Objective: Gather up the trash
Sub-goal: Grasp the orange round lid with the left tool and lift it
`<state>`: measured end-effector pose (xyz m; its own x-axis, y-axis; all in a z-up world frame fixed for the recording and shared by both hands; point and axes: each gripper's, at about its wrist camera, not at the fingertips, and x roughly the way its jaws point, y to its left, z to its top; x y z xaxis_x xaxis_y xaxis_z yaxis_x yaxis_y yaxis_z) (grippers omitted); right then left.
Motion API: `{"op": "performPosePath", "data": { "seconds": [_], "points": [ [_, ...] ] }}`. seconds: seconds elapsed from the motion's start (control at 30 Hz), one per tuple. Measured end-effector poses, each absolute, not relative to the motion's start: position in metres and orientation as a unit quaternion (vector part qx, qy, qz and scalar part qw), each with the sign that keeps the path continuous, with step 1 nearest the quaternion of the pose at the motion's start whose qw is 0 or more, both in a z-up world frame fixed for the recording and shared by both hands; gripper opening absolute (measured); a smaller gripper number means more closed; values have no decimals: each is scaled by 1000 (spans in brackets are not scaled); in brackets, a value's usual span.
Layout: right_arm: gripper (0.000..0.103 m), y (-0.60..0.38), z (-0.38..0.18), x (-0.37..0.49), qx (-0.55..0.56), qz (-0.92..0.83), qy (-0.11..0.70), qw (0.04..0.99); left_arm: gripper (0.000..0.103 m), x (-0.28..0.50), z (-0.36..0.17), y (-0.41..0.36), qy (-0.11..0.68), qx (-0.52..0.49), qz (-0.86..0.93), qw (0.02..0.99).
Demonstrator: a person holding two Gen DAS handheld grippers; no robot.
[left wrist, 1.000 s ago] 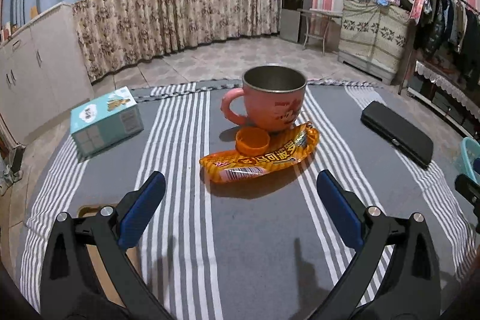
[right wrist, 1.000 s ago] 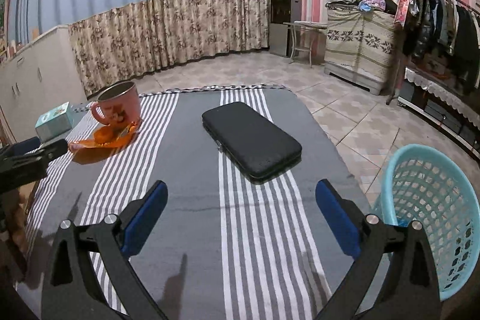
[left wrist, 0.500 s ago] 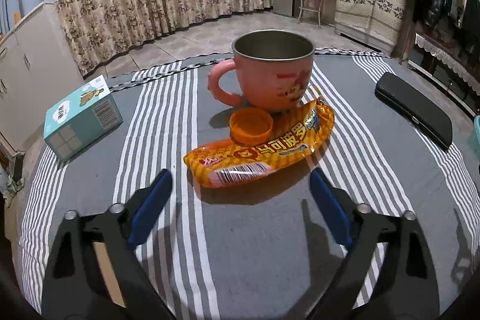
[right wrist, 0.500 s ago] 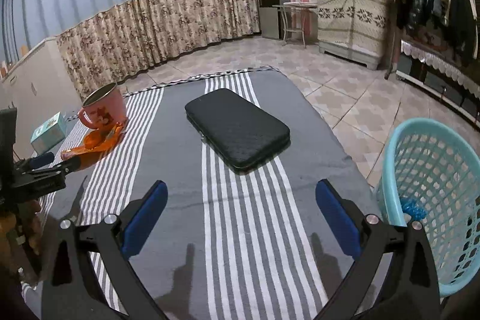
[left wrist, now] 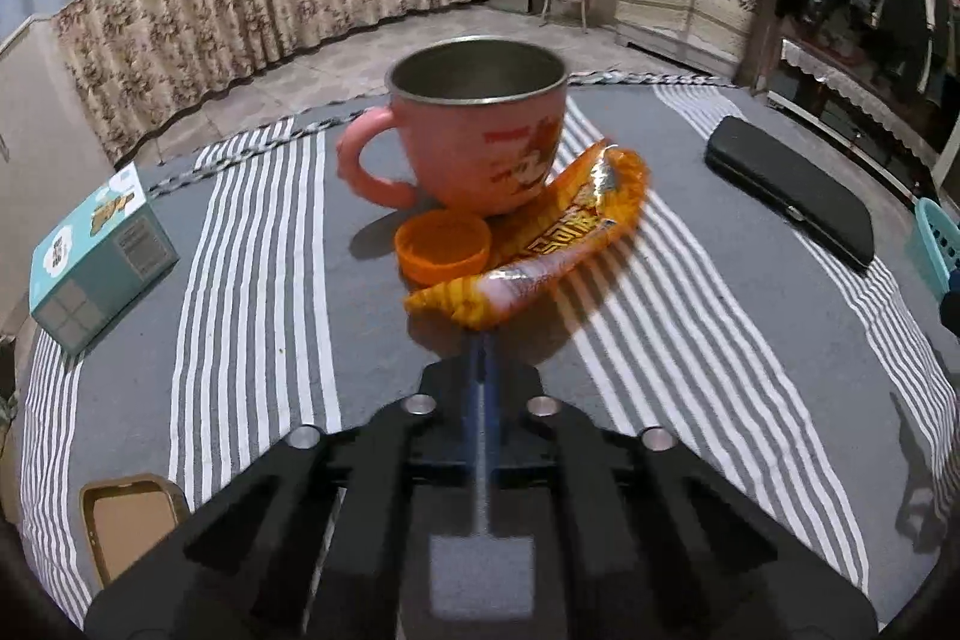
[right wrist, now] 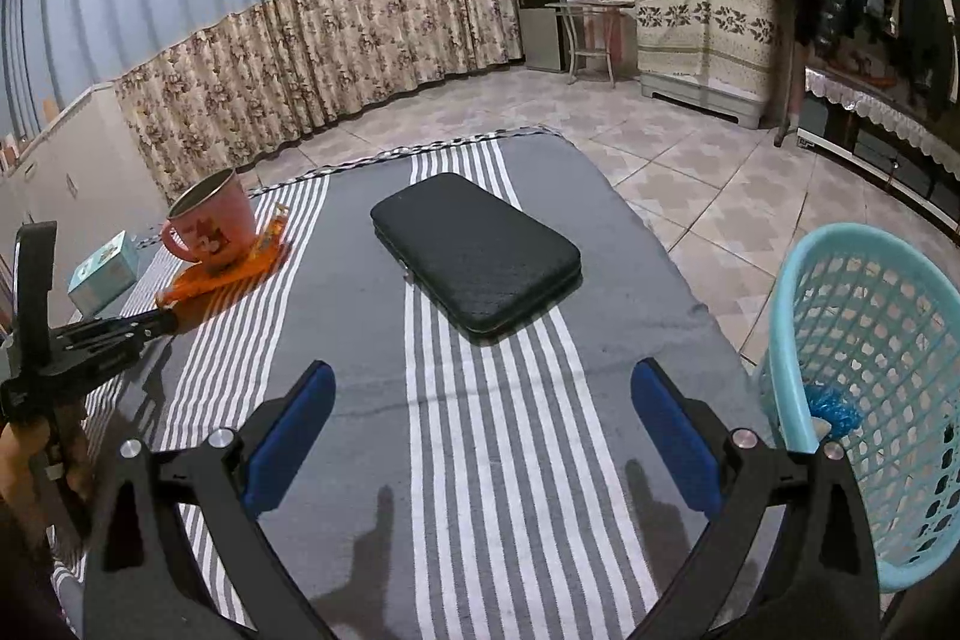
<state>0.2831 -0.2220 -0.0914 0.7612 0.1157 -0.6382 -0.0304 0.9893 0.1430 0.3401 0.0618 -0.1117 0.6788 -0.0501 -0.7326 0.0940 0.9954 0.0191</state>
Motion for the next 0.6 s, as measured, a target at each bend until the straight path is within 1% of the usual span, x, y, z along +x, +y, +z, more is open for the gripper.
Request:
{"op": "performPosePath", "data": {
  "seconds": [0.1,0.3,0.33,0.37,0.4,0.43,0.47,0.5,0.6],
  "points": [
    [97,-220,-92,283,57,39,343,937,0,331,-106,61,383,34,-46,922],
    [97,-212,-95,286,44,36,350,935,1,311,-100,57,394,37,-64,916],
    [97,-211,-96,287,44,36,351,935,9,308,-95,58,391,33,-65,917],
    [97,-209,-96,288,43,35,352,934,25,306,-92,59,389,31,-62,919],
    [97,-207,-96,289,43,36,354,934,36,304,-89,63,385,27,-57,921],
    [97,-206,-97,290,42,37,356,933,53,302,-83,66,378,23,-51,924],
    [97,-204,-97,290,41,38,358,932,61,300,-78,69,370,21,-45,928],
    [97,-204,-96,290,40,38,358,932,62,301,-75,74,364,22,-39,930],
    [97,-202,-97,291,42,36,358,932,63,317,-64,86,355,19,-18,934]
  ]
}}
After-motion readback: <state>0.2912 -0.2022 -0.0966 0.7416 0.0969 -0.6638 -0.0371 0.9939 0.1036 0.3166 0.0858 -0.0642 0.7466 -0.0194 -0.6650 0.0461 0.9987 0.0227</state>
